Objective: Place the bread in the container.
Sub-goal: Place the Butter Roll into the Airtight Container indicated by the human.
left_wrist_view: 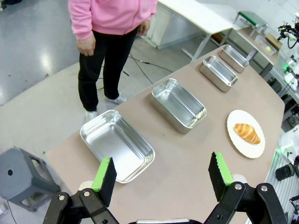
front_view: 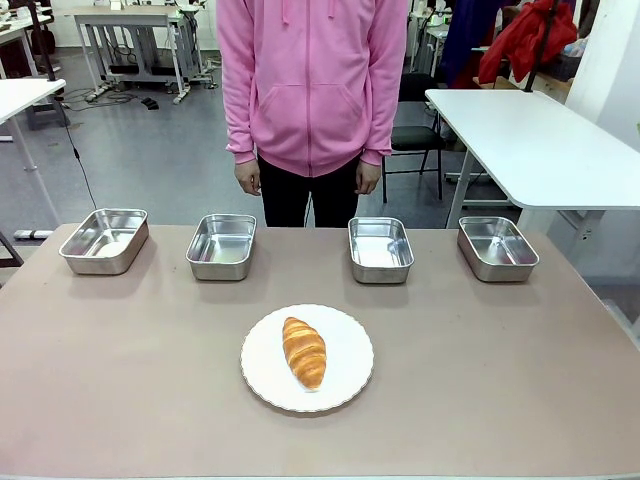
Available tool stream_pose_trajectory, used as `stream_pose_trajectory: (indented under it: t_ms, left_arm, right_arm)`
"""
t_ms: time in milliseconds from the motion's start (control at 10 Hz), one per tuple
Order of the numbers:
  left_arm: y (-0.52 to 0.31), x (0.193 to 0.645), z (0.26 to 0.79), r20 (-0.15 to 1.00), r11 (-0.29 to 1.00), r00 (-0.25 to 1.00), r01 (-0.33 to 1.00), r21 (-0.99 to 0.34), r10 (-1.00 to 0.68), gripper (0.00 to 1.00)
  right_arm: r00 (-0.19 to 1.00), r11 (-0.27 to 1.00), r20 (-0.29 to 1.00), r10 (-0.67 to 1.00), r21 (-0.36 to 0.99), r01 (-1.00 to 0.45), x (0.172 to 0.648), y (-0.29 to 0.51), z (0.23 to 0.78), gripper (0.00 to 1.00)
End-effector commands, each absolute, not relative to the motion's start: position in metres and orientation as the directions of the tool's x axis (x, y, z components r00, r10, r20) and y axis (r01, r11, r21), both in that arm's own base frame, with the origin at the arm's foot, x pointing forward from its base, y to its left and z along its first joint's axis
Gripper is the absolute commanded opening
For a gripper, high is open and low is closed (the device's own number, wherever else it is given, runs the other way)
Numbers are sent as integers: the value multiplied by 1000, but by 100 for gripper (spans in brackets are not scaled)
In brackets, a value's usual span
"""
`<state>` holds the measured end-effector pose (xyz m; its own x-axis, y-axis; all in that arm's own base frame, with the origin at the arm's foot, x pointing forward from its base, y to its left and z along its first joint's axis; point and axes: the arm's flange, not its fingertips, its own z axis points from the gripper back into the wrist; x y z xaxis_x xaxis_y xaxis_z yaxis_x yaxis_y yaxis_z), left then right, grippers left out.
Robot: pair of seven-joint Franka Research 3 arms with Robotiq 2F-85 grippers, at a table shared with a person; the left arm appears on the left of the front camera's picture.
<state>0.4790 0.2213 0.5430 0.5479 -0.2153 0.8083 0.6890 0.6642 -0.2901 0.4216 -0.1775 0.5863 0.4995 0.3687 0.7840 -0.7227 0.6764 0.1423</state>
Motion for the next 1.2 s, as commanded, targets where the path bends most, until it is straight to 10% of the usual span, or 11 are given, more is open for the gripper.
stream_pose_trajectory:
  t_ms: [0,1100]
  left_arm:
    - [222,478,544,817,655,537,698,-288,-212,100]
    - [222,478,544,817,655,537,698,-288,-212,100]
  right_arm:
    - [494,673,787,370,140,-726,421,-176,588,100]
    - [494,673,787,370,140,-726,421,-176,588,100]
